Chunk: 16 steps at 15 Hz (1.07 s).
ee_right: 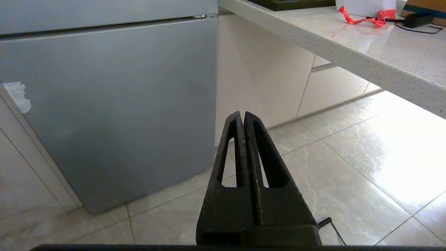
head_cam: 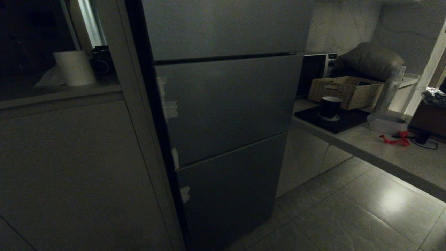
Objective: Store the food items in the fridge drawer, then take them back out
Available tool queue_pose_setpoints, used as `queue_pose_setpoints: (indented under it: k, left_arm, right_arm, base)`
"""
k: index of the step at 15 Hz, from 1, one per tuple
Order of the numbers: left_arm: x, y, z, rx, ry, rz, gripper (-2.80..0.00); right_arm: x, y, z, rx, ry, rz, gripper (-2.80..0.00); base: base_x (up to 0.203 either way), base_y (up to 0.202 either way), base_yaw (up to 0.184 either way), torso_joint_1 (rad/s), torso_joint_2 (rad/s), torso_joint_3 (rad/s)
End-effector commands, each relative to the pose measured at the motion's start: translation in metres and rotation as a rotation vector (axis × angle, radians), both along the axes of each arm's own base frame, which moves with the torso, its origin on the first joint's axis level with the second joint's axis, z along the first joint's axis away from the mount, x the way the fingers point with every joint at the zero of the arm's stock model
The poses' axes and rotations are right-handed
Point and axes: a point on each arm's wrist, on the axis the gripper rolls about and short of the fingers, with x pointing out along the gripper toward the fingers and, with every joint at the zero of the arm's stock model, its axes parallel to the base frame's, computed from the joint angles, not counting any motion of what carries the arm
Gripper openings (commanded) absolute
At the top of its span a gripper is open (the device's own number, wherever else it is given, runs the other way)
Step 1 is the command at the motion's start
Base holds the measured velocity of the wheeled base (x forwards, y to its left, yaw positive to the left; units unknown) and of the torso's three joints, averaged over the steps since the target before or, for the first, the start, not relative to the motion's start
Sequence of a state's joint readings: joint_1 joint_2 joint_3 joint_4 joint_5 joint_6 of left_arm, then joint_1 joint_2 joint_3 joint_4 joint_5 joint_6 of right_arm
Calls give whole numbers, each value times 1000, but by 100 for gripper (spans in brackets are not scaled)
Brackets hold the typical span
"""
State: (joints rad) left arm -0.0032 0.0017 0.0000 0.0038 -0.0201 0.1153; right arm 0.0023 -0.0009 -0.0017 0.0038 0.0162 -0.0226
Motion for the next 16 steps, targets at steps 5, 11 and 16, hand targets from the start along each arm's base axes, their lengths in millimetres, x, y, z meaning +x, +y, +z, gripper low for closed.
queue_pose_setpoints:
  k: [5,11,16]
  left_arm:
    - [0,0,0,-14,1,0,-280]
    - [6,0,100,-209,-99,-1,-280]
    - [103,-3,167,-841,169,-2,-280]
  right_arm:
    - [0,0,0,-1,-2,2,-280]
    - [0,0,0,16,-1,-11,-280]
    - [0,0,0,16,-1,-14,-280]
  base:
    - [0,0,0,0,0,0]
    - [0,0,0,0,0,0]
    - [0,0,0,0,0,0]
